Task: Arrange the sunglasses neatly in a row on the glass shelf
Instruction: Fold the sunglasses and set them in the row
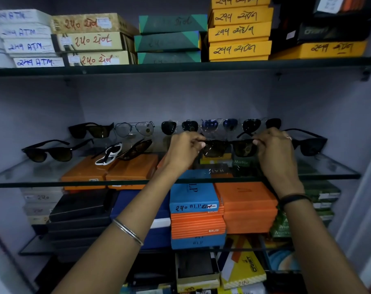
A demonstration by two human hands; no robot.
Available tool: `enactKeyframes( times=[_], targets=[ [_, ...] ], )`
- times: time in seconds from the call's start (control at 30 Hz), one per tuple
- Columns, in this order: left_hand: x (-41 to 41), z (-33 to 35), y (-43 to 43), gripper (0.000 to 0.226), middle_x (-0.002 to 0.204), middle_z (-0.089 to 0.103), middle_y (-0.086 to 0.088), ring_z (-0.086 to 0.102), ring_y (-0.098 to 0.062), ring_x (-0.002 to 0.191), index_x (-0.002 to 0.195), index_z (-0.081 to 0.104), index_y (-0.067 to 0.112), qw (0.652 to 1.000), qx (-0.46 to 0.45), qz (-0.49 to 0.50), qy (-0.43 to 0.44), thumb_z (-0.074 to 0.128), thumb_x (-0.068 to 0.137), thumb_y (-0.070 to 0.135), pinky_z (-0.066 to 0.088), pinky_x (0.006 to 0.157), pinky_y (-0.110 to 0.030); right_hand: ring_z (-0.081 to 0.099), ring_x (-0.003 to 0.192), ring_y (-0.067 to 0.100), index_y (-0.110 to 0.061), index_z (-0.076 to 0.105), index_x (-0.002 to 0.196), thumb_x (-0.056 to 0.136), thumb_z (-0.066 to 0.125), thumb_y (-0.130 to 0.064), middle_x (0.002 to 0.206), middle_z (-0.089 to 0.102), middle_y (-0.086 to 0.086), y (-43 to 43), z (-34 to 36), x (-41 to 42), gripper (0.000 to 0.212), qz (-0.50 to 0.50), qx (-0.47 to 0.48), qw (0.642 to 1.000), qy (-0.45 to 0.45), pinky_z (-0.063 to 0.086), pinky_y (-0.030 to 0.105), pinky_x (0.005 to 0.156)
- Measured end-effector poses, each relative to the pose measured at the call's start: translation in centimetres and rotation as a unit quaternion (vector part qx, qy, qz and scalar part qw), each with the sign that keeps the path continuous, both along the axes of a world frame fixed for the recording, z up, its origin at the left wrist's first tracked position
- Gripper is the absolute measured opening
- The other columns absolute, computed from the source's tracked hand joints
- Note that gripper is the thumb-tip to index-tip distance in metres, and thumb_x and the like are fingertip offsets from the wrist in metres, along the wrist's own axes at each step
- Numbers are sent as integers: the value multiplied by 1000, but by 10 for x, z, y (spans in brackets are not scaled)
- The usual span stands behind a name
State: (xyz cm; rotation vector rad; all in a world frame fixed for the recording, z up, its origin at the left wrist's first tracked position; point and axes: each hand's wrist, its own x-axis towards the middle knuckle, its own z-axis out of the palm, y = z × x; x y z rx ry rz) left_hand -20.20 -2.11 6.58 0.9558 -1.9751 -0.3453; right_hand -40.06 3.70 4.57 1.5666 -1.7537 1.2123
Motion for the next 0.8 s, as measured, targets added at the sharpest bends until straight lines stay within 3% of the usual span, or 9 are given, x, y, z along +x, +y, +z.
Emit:
enactKeyframes(
  times=[0.13,0.27,0.37,0.47,0.53,0.7,0.8],
  targets=[
    [0,-3,-3,28,113,68,-6,61,-8,92,116,61,10,1000,-8,3,-14,58,88,14,45,81,-16,51,95,39,2,67,99,89,53,-5,101,63,22,1,-1,0,18,-19,7,1000,-1,40,35,76],
    [9,-4,5,29,103,66,-3,59,-8,82,119,58,14,997,-66,27,-9,56,90,18,49,68,-13,51,100,37,-4,61,112,90,53,-14,109,61,20,7,0,6,25,-13,-9,1000,-8,45,45,85],
    [24,-7,16,30,110,60,-4,57,-9,93,120,56,13,989,-140,46,11,52,91,20,51,83,-28,52,97,30,-6,61,108,91,52,-15,103,62,16,15,-1,22,22,37,-38,998,-24,45,43,83],
    [51,-17,25,29,115,57,-4,51,-14,107,119,55,14,976,-192,104,-8,49,92,23,37,94,-31,53,92,24,-9,63,104,90,54,-14,98,64,11,18,-1,52,17,111,-46,992,-35,44,36,79],
    [72,-22,27,29,116,56,-6,48,-16,110,119,55,15,970,-198,144,-15,49,92,24,29,95,-31,53,90,21,-10,64,102,90,55,-15,97,64,8,15,1,76,16,153,-30,987,-32,46,35,78],
    [125,-20,16,31,118,54,-9,46,-23,112,120,54,14,959,-175,222,-30,51,90,23,33,96,-44,49,88,10,-14,64,101,90,55,-21,95,62,1,-8,13,139,16,235,23,972,14,47,39,85],
    [146,-17,7,33,121,52,-12,44,-27,115,121,52,14,954,-155,253,-53,51,90,23,33,97,-49,53,92,14,-13,64,104,90,55,-21,101,63,4,-30,22,167,19,257,90,962,30,47,34,84]
  ],
)
